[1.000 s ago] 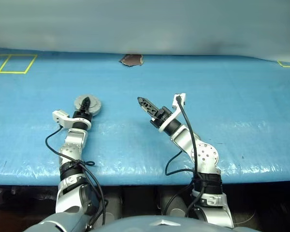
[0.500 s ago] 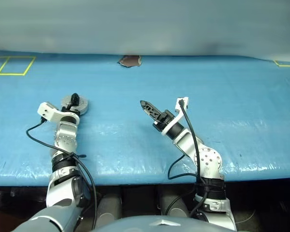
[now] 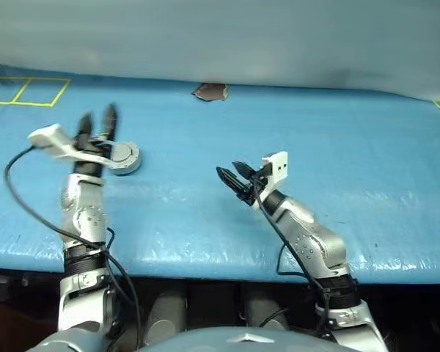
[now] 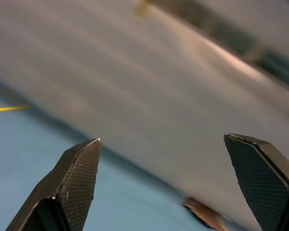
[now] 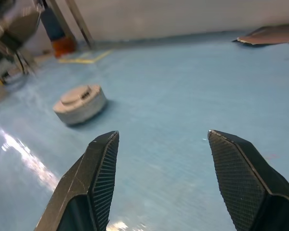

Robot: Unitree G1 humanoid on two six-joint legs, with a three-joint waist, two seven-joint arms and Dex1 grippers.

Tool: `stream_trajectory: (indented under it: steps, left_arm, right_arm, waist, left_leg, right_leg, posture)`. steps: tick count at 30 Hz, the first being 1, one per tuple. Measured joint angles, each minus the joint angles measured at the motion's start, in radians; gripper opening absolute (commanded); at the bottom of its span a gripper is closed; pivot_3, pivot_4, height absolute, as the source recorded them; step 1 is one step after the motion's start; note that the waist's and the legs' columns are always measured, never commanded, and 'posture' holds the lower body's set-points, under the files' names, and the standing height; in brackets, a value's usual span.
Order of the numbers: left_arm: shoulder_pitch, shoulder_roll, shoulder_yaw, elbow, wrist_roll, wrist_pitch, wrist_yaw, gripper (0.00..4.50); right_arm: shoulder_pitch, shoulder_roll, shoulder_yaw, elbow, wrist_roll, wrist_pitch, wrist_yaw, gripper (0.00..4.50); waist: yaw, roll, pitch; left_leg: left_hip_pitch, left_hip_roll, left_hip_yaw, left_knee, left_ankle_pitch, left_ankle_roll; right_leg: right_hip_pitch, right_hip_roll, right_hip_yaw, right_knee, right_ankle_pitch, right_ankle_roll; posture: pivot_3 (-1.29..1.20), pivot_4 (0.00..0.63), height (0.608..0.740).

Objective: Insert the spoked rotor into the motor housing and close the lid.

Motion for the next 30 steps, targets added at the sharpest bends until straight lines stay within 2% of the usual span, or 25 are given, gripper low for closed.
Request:
stream_trajectory:
  steps: [3, 6, 8, 9, 13, 19, 30]
  left_arm:
    - [0.038, 0.14, -0.275, -0.057, 0.173, 0.038, -0.199, 4.45]
    - [0.067, 0.187, -0.407, -0.022, 0.289, 0.031, -0.312, 4.5]
    - [0.066, 0.194, -0.413, 0.011, 0.311, 0.017, -0.345, 4.5]
    - [0.066, 0.208, -0.414, 0.026, 0.332, 0.004, -0.363, 4.5]
    - [0.07, 0.223, -0.413, 0.086, 0.377, -0.036, -0.395, 4.5]
    - [0.083, 0.212, -0.4, 0.088, 0.377, -0.061, -0.404, 4.5]
    - [0.087, 0.186, -0.369, 0.088, 0.375, -0.067, -0.407, 4.5]
  right_arm:
    - [0.034, -0.097, -0.014, -0.007, -0.021, -0.014, 0.083, 3.11]
    - [0.061, -0.176, -0.04, -0.025, -0.018, -0.013, 0.159, 3.64]
    - [0.061, -0.196, -0.054, -0.033, -0.017, -0.012, 0.186, 4.27]
    - [0.061, -0.207, -0.053, -0.038, -0.017, -0.009, 0.204, 4.44]
    - [0.065, -0.212, -0.034, -0.036, -0.031, -0.002, 0.234, 4.44]
    - [0.064, -0.199, -0.002, -0.025, -0.074, 0.0, 0.228, 4.44]
    - [0.064, -0.177, 0.001, -0.019, -0.105, 0.002, 0.23, 4.44]
  waist:
    - [-0.019, 0.002, -0.001]
    - [-0.035, 0.001, 0.0]
    - [-0.036, 0.001, 0.0]
    - [-0.036, 0.001, 0.0]
    - [-0.027, 0.001, 0.0]
    - [-0.01, 0.001, 0.0]
    - [-0.007, 0.001, 0.0]
  left_leg:
    - [0.004, 0.002, 0.003, -0.004, 0.0, 0.0]
    - [0.004, 0.005, 0.004, -0.007, 0.0, 0.0]
    - [0.004, 0.007, 0.003, -0.007, 0.0, 0.0]
    - [0.004, 0.007, 0.002, -0.007, 0.0, 0.0]
    - [0.003, 0.005, 0.003, -0.006, 0.0, 0.0]
    - [0.001, 0.003, 0.003, -0.006, 0.0, 0.0]
    - [0.002, 0.003, 0.003, -0.005, 0.0, 0.0]
  right_leg:
    - [-0.002, 0.001, 0.002, 0.003, -0.002, -0.003]
    - [-0.005, 0.003, 0.002, 0.006, -0.003, -0.006]
    - [-0.005, 0.005, 0.001, 0.006, -0.004, -0.007]
    - [-0.005, 0.005, 0.001, 0.006, -0.004, -0.007]
    - [-0.005, 0.003, 0.001, 0.005, -0.004, -0.006]
    - [-0.005, 0.0, 0.001, 0.003, -0.003, -0.004]
    - [-0.005, 0.001, 0.001, 0.004, -0.003, -0.004]
  posture:
    - [0.0, 0.15, 0.74]
    - [0.0, 0.15, 0.74]
    - [0.0, 0.15, 0.74]
    - [0.0, 0.15, 0.74]
    - [0.0, 0.15, 0.74]
    - [0.0, 0.15, 0.74]
    - [0.0, 0.15, 0.74]
